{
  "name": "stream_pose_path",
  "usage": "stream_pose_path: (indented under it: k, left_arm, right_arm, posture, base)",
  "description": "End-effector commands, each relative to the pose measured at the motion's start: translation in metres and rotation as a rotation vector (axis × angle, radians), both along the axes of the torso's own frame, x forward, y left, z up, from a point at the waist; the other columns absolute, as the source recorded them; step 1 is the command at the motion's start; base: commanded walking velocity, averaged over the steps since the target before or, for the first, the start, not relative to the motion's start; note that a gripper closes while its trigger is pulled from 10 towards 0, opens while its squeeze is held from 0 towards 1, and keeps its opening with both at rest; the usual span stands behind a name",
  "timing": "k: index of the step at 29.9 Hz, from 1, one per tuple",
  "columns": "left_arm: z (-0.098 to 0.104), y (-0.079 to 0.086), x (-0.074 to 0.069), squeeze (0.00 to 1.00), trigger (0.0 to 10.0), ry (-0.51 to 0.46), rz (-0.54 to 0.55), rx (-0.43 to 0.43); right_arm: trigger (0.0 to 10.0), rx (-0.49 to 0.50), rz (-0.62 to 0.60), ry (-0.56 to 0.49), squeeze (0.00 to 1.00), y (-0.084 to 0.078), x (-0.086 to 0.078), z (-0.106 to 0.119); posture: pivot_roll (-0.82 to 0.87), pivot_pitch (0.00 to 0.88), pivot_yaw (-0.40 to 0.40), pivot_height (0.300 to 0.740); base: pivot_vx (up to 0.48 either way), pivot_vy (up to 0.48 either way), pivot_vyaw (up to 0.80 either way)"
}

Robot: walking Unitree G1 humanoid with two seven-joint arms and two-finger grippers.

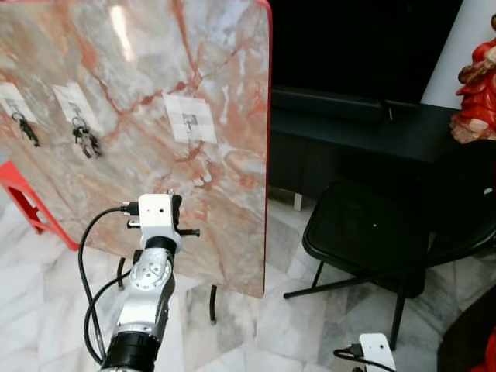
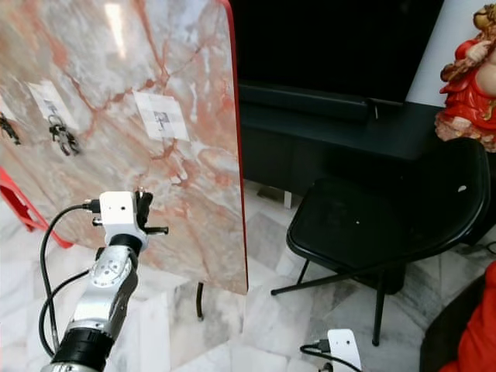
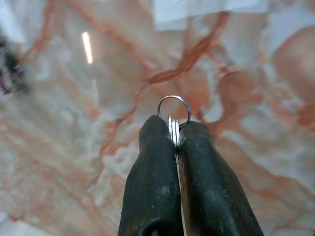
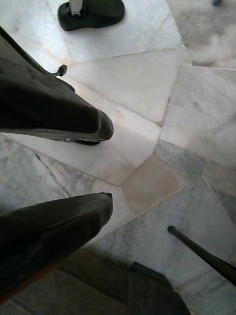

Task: Hang keys on a hook

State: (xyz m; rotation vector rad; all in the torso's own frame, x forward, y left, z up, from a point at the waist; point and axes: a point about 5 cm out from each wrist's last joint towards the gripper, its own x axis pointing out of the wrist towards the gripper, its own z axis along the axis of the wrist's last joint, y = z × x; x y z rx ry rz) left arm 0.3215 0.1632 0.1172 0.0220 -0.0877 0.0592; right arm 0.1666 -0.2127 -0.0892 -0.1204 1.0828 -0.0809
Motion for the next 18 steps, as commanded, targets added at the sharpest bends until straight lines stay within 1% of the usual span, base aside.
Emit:
stream_pose_path:
  k: [1, 7, 9, 11, 12, 14, 16, 18]
  left_arm:
    - [0.0067, -0.0021, 0.0023, 0.00, 10.0, -0.016, -0.015, 0.009]
    - [0.0079, -0.0027, 0.0020, 0.00, 10.0, -0.020, -0.016, 0.007]
    - [0.0074, -0.0026, 0.0020, 0.00, 10.0, -0.016, -0.010, -0.022]
    - [0.0086, -0.0031, 0.0023, 0.00, 10.0, -0.021, -0.014, -0.015]
    - [0.0094, -0.0035, 0.0025, 0.00, 10.0, -0.025, -0.016, -0.011]
    - [0.0106, -0.0043, 0.0029, 0.00, 10.0, -0.029, -0.017, -0.011]
    - [0.0127, -0.0062, 0.0032, 0.00, 10.0, -0.043, -0.035, 0.004]
    - [0.0138, -0.0077, 0.0029, 0.00, 10.0, -0.053, -0.046, 0.010]
  right_arm:
    - [10.0, 0.006, -0.004, 0.006, 0.00, 0.0009, -0.0007, -0.0005]
    - [10.0, 0.006, 0.002, 0.005, 0.00, 0.0006, -0.0001, -0.0002]
    - [10.0, 0.003, 0.019, 0.006, 0.00, 0.0005, 0.0004, 0.0001]
    - [10.0, -0.005, 0.044, 0.011, 0.00, 0.0005, 0.0009, 0.0003]
    - [10.0, -0.008, 0.051, 0.014, 0.00, 0.0005, 0.0010, 0.0003]
    - [10.0, 0.008, 0.013, 0.005, 0.00, 0.0008, 0.0005, 0.0000]
    - [10.0, 0.010, 0.002, 0.005, 0.00, 0.0009, 0.0003, -0.0001]
    - [10.0, 0.008, 0.003, 0.004, 0.00, 0.0009, 0.0005, 0.0000]
  posture:
    - [-0.08, 0.000, 0.036, 0.723]
    - [-0.08, 0.000, 0.034, 0.723]
    - [-0.08, 0.000, 0.032, 0.723]
    - [-0.07, 0.000, 0.030, 0.723]
    - [-0.07, 0.000, 0.030, 0.723]
    - [-0.07, 0.000, 0.029, 0.723]
    - [-0.07, 0.000, 0.029, 0.723]
    - [-0.07, 0.000, 0.030, 0.723]
  base:
    - [0.281, 0.000, 0.00]
    - [0.288, 0.000, 0.00]
    - [0.291, 0.000, 0.00]
    - [0.294, 0.000, 0.00]
    - [0.296, 0.000, 0.51]
    - [0.296, 0.000, 0.55]
    - [0.283, 0.000, 0.00]
    - [0.000, 0.000, 0.00]
